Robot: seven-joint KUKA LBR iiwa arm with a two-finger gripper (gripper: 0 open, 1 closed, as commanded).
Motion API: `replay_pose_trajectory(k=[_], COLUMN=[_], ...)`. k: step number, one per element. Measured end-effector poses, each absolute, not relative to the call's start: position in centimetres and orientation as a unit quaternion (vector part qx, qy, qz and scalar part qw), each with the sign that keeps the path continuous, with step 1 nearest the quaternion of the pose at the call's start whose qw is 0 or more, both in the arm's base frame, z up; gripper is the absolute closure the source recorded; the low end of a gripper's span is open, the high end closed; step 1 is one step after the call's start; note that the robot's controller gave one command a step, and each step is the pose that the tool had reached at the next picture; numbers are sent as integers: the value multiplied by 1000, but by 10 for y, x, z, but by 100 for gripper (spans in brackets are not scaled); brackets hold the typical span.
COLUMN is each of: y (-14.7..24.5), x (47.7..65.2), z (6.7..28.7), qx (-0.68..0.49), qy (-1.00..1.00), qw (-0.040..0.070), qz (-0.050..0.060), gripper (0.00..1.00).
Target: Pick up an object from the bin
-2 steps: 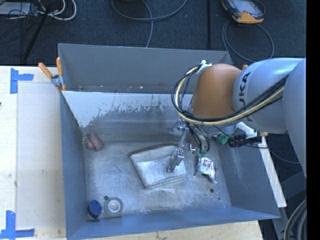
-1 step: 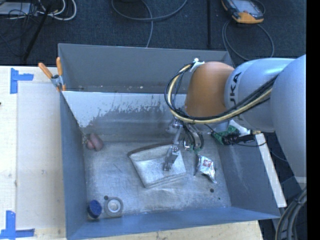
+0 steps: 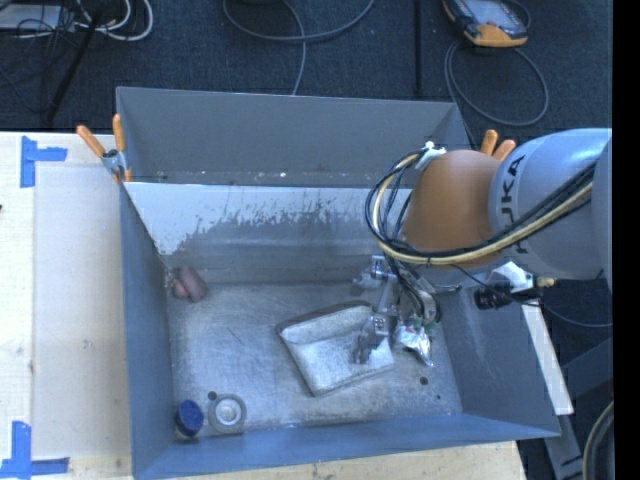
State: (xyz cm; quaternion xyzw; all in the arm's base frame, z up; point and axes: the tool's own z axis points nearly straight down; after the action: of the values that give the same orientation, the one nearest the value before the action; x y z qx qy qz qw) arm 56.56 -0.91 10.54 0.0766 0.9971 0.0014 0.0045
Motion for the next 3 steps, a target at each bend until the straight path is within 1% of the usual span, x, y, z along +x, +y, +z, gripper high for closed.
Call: replay_pose_trajectory(k=[1, 2, 3], y=[-44, -115, -149], x=[593, 595, 556], z=[83, 101, 75], qx=[64, -1, -118], qy=[998, 1000, 993], qw=[-1, 1, 2], qz=[1, 1, 3], gripper=[0, 0, 0])
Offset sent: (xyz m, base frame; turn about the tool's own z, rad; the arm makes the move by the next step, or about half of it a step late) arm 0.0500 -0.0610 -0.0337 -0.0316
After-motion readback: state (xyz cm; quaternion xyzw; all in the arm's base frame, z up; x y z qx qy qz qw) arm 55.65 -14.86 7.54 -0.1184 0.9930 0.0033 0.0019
